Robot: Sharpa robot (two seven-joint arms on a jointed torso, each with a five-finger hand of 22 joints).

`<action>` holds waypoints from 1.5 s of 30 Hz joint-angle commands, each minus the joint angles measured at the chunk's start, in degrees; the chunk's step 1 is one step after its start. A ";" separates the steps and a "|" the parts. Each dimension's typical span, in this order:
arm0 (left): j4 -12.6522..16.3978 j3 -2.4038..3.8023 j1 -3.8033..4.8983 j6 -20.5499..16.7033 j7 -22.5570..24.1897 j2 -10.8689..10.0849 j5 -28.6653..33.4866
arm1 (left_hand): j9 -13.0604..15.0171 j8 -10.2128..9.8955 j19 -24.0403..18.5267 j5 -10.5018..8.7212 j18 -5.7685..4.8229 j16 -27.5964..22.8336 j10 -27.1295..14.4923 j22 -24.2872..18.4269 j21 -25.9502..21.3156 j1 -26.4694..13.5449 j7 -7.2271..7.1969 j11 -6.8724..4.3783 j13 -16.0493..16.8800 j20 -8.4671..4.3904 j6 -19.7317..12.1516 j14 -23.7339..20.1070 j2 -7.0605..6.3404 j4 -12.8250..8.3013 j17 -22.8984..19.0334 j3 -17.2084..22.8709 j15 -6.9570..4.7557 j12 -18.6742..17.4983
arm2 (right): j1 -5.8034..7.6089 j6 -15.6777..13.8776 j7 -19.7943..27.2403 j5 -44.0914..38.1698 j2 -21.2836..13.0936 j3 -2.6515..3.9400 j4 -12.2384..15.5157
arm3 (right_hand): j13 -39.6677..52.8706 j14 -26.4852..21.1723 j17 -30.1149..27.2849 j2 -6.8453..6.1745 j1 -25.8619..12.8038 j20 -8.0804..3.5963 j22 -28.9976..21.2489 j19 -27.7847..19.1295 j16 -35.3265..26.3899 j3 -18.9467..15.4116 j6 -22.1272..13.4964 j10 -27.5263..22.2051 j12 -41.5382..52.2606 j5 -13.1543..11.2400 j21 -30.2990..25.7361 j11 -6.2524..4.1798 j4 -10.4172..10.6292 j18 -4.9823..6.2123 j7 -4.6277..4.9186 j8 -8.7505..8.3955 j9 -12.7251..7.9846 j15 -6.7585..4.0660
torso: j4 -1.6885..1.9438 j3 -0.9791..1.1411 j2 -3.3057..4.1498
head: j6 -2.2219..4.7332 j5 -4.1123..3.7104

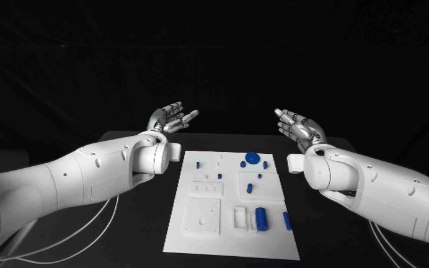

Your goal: Assemble the parts on the task board

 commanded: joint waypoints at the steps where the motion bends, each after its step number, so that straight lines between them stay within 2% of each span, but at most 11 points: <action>1: -3.81 -1.09 1.74 8.62 -4.86 1.42 1.18 | 0.12 0.38 1.77 0.45 0.94 0.44 1.31 0.19 0.35 3.13 0.17 0.12 0.12 0.55 1.13 1.45 -0.43 0.81 0.14 0.17 0.29 0.42 | 0.44 13.94 -7.15 -3.69 0.86 0.47 -3.42 | 0.17 1.86 0.16 0.14 3.10 0.40 0.17 1.20 0.29 0.66 1.50 1.50 0.35 0.79 0.39 0.59 -0.51 1.02 2.99 0.40 0.15 0.61 | -0.01 -0.01 -0.01 | -0.01 0.00; 6: -8.13 -2.67 3.83 11.58 -6.72 2.99 1.56 | 0.14 0.41 1.80 0.44 0.95 0.45 1.60 0.19 0.34 3.09 0.45 0.29 0.13 0.55 1.43 1.66 -0.23 0.73 0.16 0.28 0.26 0.44 | 1.02 20.68 -10.89 -5.13 1.94 1.19 -7.95 | 0.27 4.07 0.26 0.03 4.61 0.07 0.24 2.15 0.40 0.76 2.70 3.55 0.47 0.84 0.47 0.77 -1.78 0.75 3.13 0.47 0.21 0.93 | -0.01 -0.01 -0.01 | -0.01 0.00; 11: -9.21 -3.07 4.35 12.32 -7.18 3.39 1.65 | 0.19 0.46 2.28 0.32 1.15 0.51 3.22 0.23 0.43 2.65 1.19 0.85 0.21 0.55 2.70 3.83 0.76 -0.25 0.24 0.74 0.18 0.51 | 1.31 24.05 -12.76 -5.85 2.48 1.55 -10.22 | 0.48 9.66 0.49 -0.18 5.99 -0.49 0.52 5.95 0.62 0.88 6.25 8.09 0.68 0.88 0.79 0.86 -3.39 0.86 3.10 0.64 0.38 0.98 | -0.01 -0.01 -0.01 | -0.01 0.00; 14: -9.21 -3.07 4.35 12.32 -7.18 3.39 1.65 | 0.29 0.52 3.88 0.15 1.62 0.73 7.95 0.35 0.76 0.70 2.48 1.97 0.44 0.43 5.81 10.43 3.27 -4.53 0.53 1.21 0.67 0.73 | 1.36 24.61 -13.08 -5.97 2.57 1.61 -10.60 | 0.65 14.88 0.74 -0.52 7.17 -1.04 0.82 10.08 0.86 1.41 9.64 11.99 0.85 0.87 1.15 0.31 -5.36 1.11 2.78 0.80 0.54 0.34 | -0.01 -0.01 -0.01 | -0.01 0.00; 16: -8.86 -3.08 4.35 14.27 -7.22 3.10 1.56 | 0.53 0.78 5.74 0.50 1.58 1.06 13.32 0.57 1.58 -0.60 3.53 2.95 0.64 -0.40 10.57 17.13 5.77 -8.37 0.81 0.97 1.35 0.87 | 1.35 21.41 -10.82 -20.41 2.64 1.61 -12.18 | 0.86 21.53 1.08 -0.69 8.01 -1.59 1.12 13.89 1.23 1.99 13.54 16.86 1.04 1.23 1.65 -0.33 -6.86 1.35 2.49 1.07 0.74 -0.38 | 0.00 0.01 0.10 | -0.20 -0.21; 19: -8.47 -3.09 4.35 14.92 -7.33 2.84 1.44 | 0.92 1.28 9.67 1.44 -1.95 2.47 26.46 1.13 3.89 -1.36 4.65 3.75 1.14 -4.65 19.50 26.75 9.01 -13.12 1.11 -0.02 1.60 1.04 | 1.35 20.73 -10.38 -25.54 2.65 1.61 -12.33 | 0.99 28.87 1.40 -0.86 8.31 -2.51 1.42 18.93 1.44 2.95 18.27 20.65 1.16 3.93 2.23 -1.06 -8.79 1.35 2.22 1.24 0.94 -1.43 | 0.06 0.01 0.09 | -0.37 -0.20; 23: -6.93 -3.06 4.37 15.69 -7.42 1.66 0.69 | 1.57 2.71 13.59 2.45 -4.07 3.68 32.80 1.88 6.51 -1.65 3.62 2.60 1.15 -8.01 30.48 32.95 10.96 -15.10 1.71 -0.90 0.12 1.87 | 1.36 20.16 -9.93 -33.05 2.53 1.63 -12.05 | 1.40 35.28 1.59 -0.99 7.83 -4.58 1.94 29.95 1.46 5.80 27.72 30.99 1.55 5.70 3.72 -2.55 -11.77 1.06 1.34 1.54 1.35 -3.63 | 0.14 0.08 0.42 | -0.33 -0.24; 25: -5.95 -2.99 4.40 16.34 -7.71 0.89 0.07 | 1.58 2.97 15.49 3.07 -4.53 4.46 36.58 2.47 7.97 -1.35 2.84 1.27 1.20 -9.45 32.24 36.14 11.72 -15.66 2.00 -0.58 -1.25 1.99 | 1.37 19.98 -9.77 -37.31 2.49 1.67 -11.86 | 1.46 39.27 2.01 -1.06 7.62 -5.91 2.20 33.74 1.94 7.26 33.36 34.28 1.65 6.02 4.83 -3.58 -12.74 1.23 0.71 2.00 1.84 -5.22 | 0.20 0.06 0.71 | -0.36 -0.36; 29: -3.42 -2.77 4.73 17.95 -8.18 -0.75 -1.36 | 1.76 3.19 18.97 4.45 -5.39 7.12 41.92 4.32 11.52 -0.60 1.80 -0.70 1.24 -12.36 35.22 41.92 12.36 -16.55 2.99 0.76 -3.93 1.62 | 1.50 20.78 -9.50 -45.85 2.43 1.84 -11.59 | 1.46 51.66 4.38 -2.80 5.49 -10.29 3.16 44.80 4.11 9.70 36.97 39.96 1.59 11.16 9.18 -6.06 -14.24 2.22 -0.53 1.90 1.88 -9.80 | 0.39 -0.01 1.65 | -0.09 -0.94; 33: -0.99 -2.59 5.34 18.90 -8.36 -2.06 -3.08 | 1.71 2.30 20.34 4.30 -6.89 11.16 44.25 7.85 16.91 -0.52 1.36 -1.74 1.24 -15.16 36.59 45.66 12.00 -18.07 5.19 1.27 -5.94 1.52 | 1.84 21.33 -9.73 -54.30 2.44 1.93 -11.38 | 1.48 59.27 9.86 -3.10 5.73 -13.91 4.71 55.12 11.13 10.31 39.01 43.31 1.64 11.06 13.69 -7.68 -15.45 3.44 -1.34 1.97 1.89 -12.70 | 0.62 -0.12 2.44 | 0.22 -1.17; 45: 7.69 -2.48 7.12 19.31 -8.29 -6.58 -6.04 | 2.04 2.29 12.38 4.08 -7.60 26.16 47.39 20.14 32.02 -2.39 0.57 -2.99 1.37 -16.77 38.91 41.26 12.48 -20.38 13.15 1.31 -7.41 1.65 | 3.19 20.39 -16.81 -75.69 3.01 2.31 -9.66 | 1.49 56.51 30.40 -5.55 5.51 -16.81 15.78 60.89 44.72 16.05 39.72 43.88 1.66 7.62 28.43 -8.21 -15.64 4.91 -1.73 1.82 1.76 -13.92 | 2.08 -0.13 5.15 | 1.30 -2.58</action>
